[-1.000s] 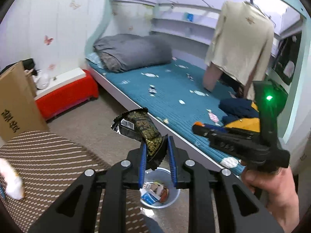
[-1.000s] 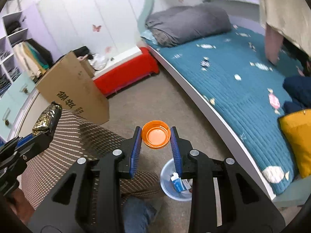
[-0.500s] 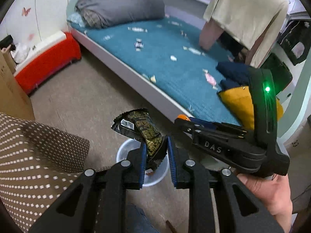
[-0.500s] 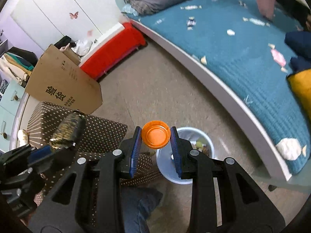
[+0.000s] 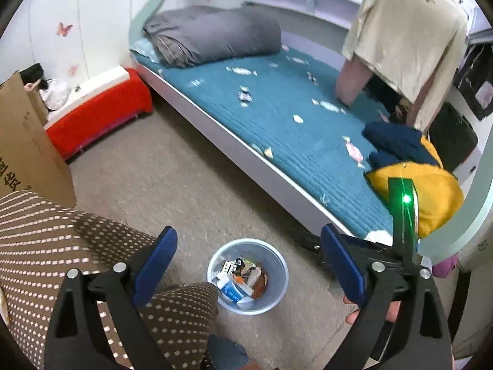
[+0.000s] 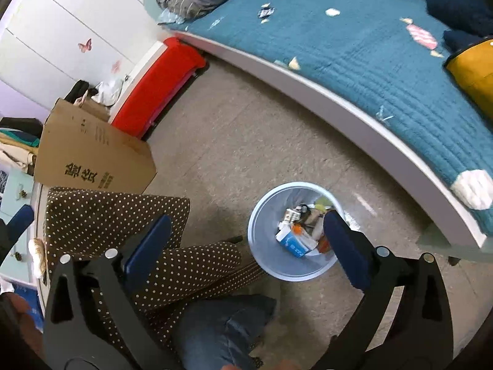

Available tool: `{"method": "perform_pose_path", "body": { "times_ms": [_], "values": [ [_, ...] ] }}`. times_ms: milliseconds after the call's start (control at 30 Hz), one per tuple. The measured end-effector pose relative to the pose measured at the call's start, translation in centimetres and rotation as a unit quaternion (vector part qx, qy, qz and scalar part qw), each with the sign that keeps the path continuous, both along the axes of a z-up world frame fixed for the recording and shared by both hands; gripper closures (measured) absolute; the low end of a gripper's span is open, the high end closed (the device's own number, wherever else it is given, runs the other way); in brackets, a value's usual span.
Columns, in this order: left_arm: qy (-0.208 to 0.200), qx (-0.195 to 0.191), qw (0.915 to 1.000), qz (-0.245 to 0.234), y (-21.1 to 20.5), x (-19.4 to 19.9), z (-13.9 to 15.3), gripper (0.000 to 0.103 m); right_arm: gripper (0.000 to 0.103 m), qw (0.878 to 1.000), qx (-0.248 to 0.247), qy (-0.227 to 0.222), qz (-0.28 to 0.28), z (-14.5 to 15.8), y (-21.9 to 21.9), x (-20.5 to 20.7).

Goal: Collect trash
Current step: 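Move both open tools back over the table toward the white bag and tube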

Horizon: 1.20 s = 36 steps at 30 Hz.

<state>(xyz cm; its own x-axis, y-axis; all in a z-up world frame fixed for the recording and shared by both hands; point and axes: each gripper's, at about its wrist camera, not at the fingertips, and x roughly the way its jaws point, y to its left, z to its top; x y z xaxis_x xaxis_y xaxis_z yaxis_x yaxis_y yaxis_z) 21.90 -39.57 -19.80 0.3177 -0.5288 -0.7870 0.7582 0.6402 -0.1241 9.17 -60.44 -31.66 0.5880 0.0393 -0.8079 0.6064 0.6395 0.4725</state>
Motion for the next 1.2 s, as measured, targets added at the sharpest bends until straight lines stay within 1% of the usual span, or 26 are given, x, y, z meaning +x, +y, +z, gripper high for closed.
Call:
{"method": "perform_pose_path", "body": {
  "times_ms": [167,333,500,600,733,800,933,1033,1133,1200],
  "values": [
    [-0.036,-0.023,0.9989,0.019,2.5,-0.7,3.0,0.01,0.006,1.0,-0.025,-0.015,-0.008,3.1,0.5,-0.5],
    [-0.066,-0.055,0.9956,0.04,5.6,-1.9,6.3,0.009,0.006,0.997,-0.06,-0.049,0.004,8.1,2.4,-0.3],
    [-0.104,-0.081,0.989,0.068,10.1,-2.8,9.3,0.009,0.006,0.991,-0.096,-0.084,0.03,13.3,5.3,0.4],
    [-0.126,-0.093,0.9834,0.092,12.9,-3.0,10.6,0.008,0.006,0.985,-0.123,-0.105,0.056,16.5,8.4,1.3],
    [-0.151,-0.099,0.9743,0.135,17.0,-2.7,11.9,0.008,0.006,0.976,-0.147,-0.126,0.096,19.5,12.6,2.7],
    [-0.161,-0.098,0.9699,0.154,18.8,-2.5,12.2,0.008,0.006,0.972,-0.155,-0.132,0.114,20.4,14.5,3.6],
    [-0.179,-0.081,0.9587,0.205,23.6,-1.3,12.5,0.008,0.006,0.961,-0.171,-0.14,0.165,21.8,19.2,5.9],
    [-0.174,-0.083,0.9519,0.238,27.1,-0.4,12.2,0.008,0.006,0.953,-0.174,-0.144,0.204,22.0,22.6,8.0],
    [-0.157,-0.086,0.9464,0.269,30.9,1.0,11.8,0.008,0.006,0.946,-0.174,-0.144,0.233,21.8,25.7,9.8],
    [-0.153,-0.086,0.9395,0.294,33.2,1.7,11.4,0.008,0.006,0.94,-0.176,-0.142,0.257,21.4,28.0,11.2]
  ]
}}
